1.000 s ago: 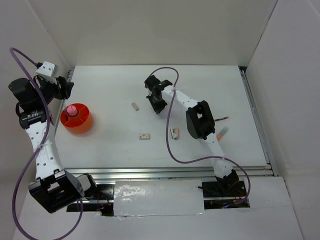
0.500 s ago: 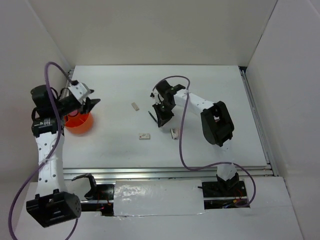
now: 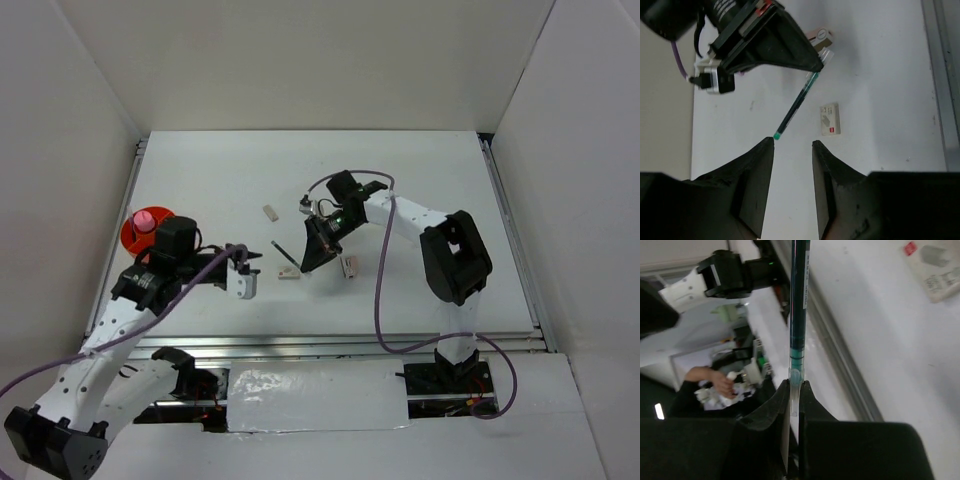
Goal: Sort the stationery into containers
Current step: Pick up the pen from the center of the board, then place the pen in the storage box.
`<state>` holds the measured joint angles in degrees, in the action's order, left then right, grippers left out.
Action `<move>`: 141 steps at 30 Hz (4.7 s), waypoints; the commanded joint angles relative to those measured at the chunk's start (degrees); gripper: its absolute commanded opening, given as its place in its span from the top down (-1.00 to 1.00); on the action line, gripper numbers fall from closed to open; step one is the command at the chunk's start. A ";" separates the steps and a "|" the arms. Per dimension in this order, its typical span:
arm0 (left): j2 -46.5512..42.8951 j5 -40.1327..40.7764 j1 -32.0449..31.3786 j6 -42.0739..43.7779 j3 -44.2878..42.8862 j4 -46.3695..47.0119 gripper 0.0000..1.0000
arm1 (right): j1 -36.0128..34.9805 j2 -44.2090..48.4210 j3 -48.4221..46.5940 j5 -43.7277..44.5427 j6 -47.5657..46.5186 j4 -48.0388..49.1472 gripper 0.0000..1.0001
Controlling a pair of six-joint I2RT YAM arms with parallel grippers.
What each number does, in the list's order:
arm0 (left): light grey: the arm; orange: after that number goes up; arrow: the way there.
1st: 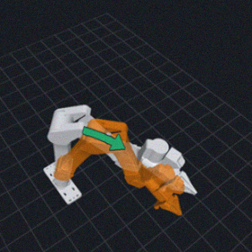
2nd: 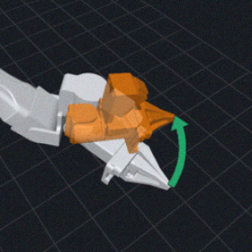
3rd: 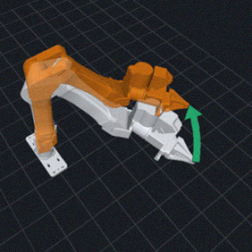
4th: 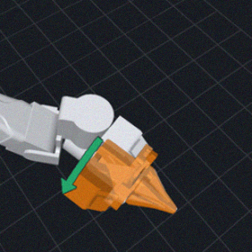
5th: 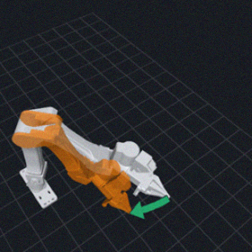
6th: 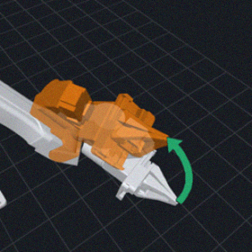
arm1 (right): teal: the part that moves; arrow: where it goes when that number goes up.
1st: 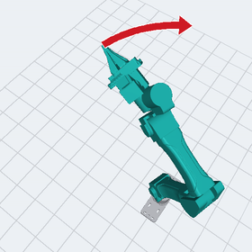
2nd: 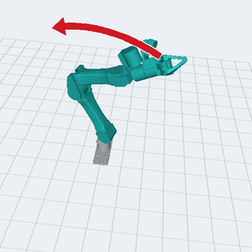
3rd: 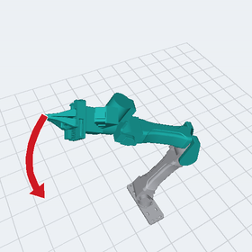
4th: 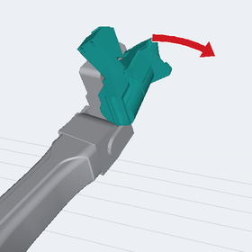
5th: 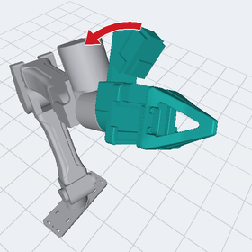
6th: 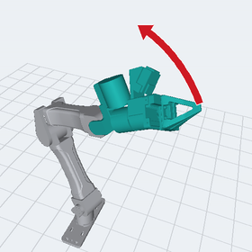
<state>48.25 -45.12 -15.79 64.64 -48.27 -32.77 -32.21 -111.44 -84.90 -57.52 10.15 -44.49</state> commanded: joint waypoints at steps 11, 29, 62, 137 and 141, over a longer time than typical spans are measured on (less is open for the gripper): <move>-0.18 16.73 -17.07 1.46 6.61 10.97 -0.13 | -2.24 4.73 7.12 -24.23 12.78 14.25 1.00; -2.10 24.55 -26.65 -2.24 10.12 20.55 -0.04 | -2.25 7.73 12.92 -9.99 33.52 23.39 1.00; 7.03 31.94 -26.57 -10.94 8.63 21.88 0.16 | -1.72 10.01 15.82 -10.60 45.83 29.28 1.00; 18.88 -8.66 64.21 -53.06 -9.38 33.92 1.00 | 15.60 6.59 4.05 -9.73 20.53 12.50 -0.07; 23.55 -9.98 65.54 -46.20 -13.33 27.96 1.00 | 14.98 5.53 0.72 -6.74 16.57 9.25 -0.06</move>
<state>69.58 -50.92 49.08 10.79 -57.78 -1.89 -16.29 -105.27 -80.01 -66.52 30.81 -32.21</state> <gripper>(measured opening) 0.238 0.534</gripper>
